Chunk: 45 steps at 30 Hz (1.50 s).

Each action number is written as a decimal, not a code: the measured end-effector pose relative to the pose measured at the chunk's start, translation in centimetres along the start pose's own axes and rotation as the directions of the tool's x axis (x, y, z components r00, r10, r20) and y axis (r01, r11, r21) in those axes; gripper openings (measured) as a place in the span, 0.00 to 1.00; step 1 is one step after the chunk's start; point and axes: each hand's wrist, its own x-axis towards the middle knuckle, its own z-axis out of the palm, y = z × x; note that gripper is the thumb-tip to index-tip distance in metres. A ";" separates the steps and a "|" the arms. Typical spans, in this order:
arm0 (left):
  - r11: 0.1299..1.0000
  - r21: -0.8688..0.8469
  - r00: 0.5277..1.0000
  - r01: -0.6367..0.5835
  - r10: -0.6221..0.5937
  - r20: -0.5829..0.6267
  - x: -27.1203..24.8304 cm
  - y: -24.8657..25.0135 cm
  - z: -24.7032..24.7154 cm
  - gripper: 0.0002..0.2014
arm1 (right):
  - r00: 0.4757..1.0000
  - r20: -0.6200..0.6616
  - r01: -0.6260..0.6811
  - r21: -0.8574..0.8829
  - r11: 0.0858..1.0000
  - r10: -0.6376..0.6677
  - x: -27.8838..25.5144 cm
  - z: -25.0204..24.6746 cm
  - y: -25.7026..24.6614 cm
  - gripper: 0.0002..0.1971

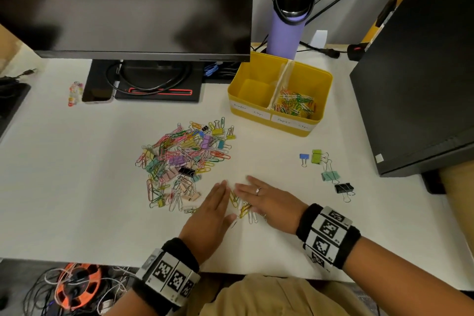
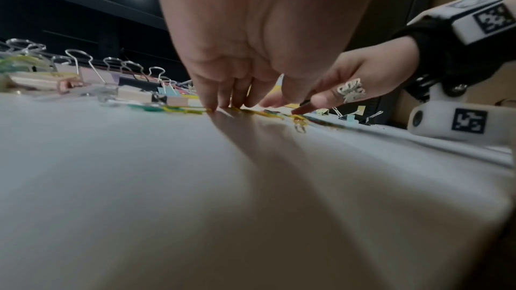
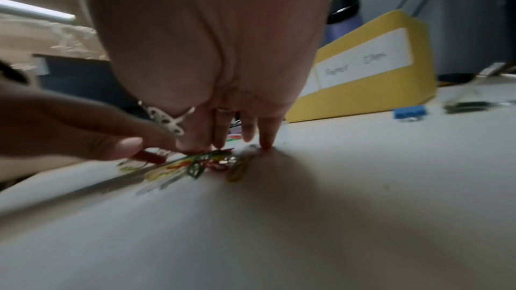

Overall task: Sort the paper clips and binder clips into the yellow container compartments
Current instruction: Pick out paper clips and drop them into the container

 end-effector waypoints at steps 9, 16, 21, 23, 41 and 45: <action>0.998 -0.059 0.994 -0.016 0.022 0.104 0.7 1.0 -0.8 0.41 | 0.974 -0.226 -0.031 -0.003 1.000 0.030 -3.8 -0.7 2.6 0.28; 0.993 -0.121 1.000 -0.006 0.004 -0.013 1.7 1.0 -1.7 0.31 | 0.960 -0.016 -0.277 0.094 0.956 0.280 -2.9 -1.5 1.1 0.36; 0.997 -0.072 1.000 0.006 -0.004 0.023 1.8 2.6 -0.9 0.46 | 0.978 -0.045 -0.204 -0.014 0.979 0.203 -1.8 -0.5 0.3 0.18; 1.000 0.024 1.000 0.020 -0.020 0.002 1.6 4.0 -0.2 0.59 | 0.980 -0.042 -0.199 -0.056 0.978 0.197 -1.9 -0.8 0.0 0.11; 0.971 0.044 0.970 0.235 -0.232 -0.070 4.8 5.9 0.3 0.22 | 0.924 -0.166 -0.357 -0.042 0.933 0.346 -2.2 -0.5 0.7 0.09; 0.968 0.127 0.976 0.217 -0.214 -0.042 4.7 6.3 -0.2 0.18 | 0.929 -0.141 -0.358 -0.099 0.928 0.344 -2.1 -0.1 0.6 0.24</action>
